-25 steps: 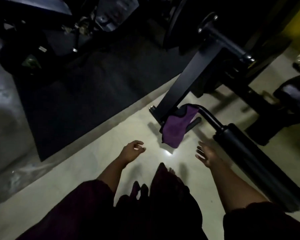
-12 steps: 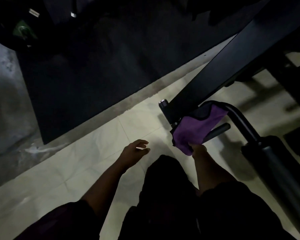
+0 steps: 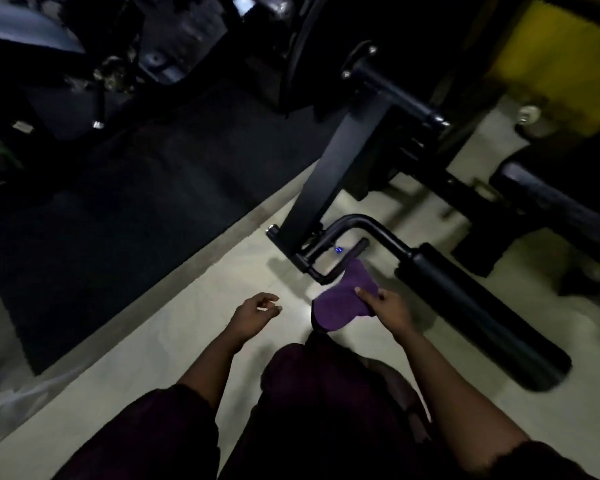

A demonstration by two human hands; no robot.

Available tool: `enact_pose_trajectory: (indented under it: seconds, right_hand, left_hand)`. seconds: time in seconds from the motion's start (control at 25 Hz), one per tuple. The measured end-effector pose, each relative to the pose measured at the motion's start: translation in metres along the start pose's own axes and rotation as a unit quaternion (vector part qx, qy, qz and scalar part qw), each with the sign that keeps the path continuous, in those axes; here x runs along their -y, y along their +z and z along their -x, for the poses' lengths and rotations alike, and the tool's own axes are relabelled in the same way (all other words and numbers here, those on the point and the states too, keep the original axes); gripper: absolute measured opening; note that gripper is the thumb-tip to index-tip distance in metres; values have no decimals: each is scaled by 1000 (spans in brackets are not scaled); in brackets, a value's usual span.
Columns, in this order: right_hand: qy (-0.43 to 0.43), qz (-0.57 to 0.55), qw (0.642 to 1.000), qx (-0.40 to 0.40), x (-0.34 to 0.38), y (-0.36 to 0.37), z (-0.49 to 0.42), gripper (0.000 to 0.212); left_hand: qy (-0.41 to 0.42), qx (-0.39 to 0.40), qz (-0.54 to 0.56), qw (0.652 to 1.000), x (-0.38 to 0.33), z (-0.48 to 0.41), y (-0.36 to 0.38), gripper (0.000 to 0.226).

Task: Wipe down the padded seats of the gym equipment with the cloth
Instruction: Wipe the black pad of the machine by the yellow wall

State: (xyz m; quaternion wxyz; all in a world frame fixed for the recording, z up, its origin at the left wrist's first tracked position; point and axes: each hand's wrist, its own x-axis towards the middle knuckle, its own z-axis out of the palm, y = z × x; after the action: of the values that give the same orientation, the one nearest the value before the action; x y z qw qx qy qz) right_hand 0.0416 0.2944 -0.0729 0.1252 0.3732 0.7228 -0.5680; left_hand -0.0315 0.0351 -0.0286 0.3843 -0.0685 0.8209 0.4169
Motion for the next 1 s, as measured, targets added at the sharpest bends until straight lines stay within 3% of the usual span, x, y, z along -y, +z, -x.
enact_pose_trajectory:
  seconds: [0.12, 0.32, 0.56, 0.72, 0.92, 1.0]
  right_hand:
    - [-24, -33, 996, -80, -9, -39, 100, 24]
    - [9, -22, 987, -159, -70, -92, 238, 22]
    - [103, -14, 960, -261, -175, -157, 366, 35]
    - [127, -48, 931, -339, -251, -211, 445, 35]
    - [137, -11, 906, -401, -336, -287, 508, 60]
    - [144, -9, 895, -422, -368, -319, 528, 52]
  left_hand:
    - [43, 41, -32, 998, 1, 42, 17, 24]
    - [115, 158, -142, 970, -8, 92, 83, 19]
    - [199, 326, -278, 881, -49, 158, 219, 24]
    - [258, 384, -362, 809, -78, 211, 342, 22]
    - [279, 431, -389, 765, -100, 288, 493, 22]
    - [281, 446, -399, 750, -107, 313, 542, 19]
